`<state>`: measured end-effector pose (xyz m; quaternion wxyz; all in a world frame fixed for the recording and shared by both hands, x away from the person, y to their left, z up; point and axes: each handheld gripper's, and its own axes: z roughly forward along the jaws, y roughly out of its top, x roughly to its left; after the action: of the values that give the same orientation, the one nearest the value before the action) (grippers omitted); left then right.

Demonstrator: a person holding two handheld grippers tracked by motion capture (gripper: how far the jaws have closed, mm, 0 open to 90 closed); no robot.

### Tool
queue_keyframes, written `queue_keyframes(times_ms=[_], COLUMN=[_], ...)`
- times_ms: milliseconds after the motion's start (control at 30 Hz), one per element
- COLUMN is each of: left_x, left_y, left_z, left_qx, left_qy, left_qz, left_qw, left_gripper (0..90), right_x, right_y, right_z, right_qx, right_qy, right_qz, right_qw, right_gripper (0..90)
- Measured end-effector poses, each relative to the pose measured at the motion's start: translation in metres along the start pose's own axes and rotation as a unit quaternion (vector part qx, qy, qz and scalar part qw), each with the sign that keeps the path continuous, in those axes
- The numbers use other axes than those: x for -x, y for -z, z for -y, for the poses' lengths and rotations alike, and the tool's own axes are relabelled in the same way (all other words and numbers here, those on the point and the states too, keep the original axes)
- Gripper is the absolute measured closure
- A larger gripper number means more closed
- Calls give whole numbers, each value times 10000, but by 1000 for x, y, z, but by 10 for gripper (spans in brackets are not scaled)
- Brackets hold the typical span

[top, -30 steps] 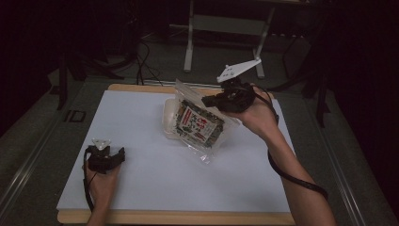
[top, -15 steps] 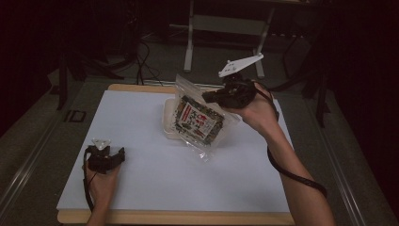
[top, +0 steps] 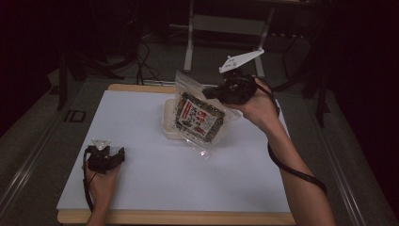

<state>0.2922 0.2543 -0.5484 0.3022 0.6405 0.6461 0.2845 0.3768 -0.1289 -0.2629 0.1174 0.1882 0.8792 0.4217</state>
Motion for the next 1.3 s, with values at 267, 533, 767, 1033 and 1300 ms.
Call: queue_keyframes(times_ms=[267,533,767,1033,1300], left_x=[0,0,0,0,0], left_y=[0,0,0,0,0], left_z=[0,0,0,0,0], left_qx=[-3,-10,-8,-14,-2], left_qy=[1,-2,1,-1,11], left_qz=[-4,-6,-7,1,2], left_qw=[10000,10000,10000,10000,10000], left_gripper=[398,398,397,397,397], right_x=[5,6,8,10,14], right_y=[1,4,7,7,6], right_z=[-1,-3,-7,-14,-22], right_qx=[50,58,129,182,247], right_qy=[-11,3,1,17,5], right_qz=[-29,-32,-26,-43,-78], right_qw=[10000,10000,9999,9998,9997], right_gripper=[896,896,896,896,896])
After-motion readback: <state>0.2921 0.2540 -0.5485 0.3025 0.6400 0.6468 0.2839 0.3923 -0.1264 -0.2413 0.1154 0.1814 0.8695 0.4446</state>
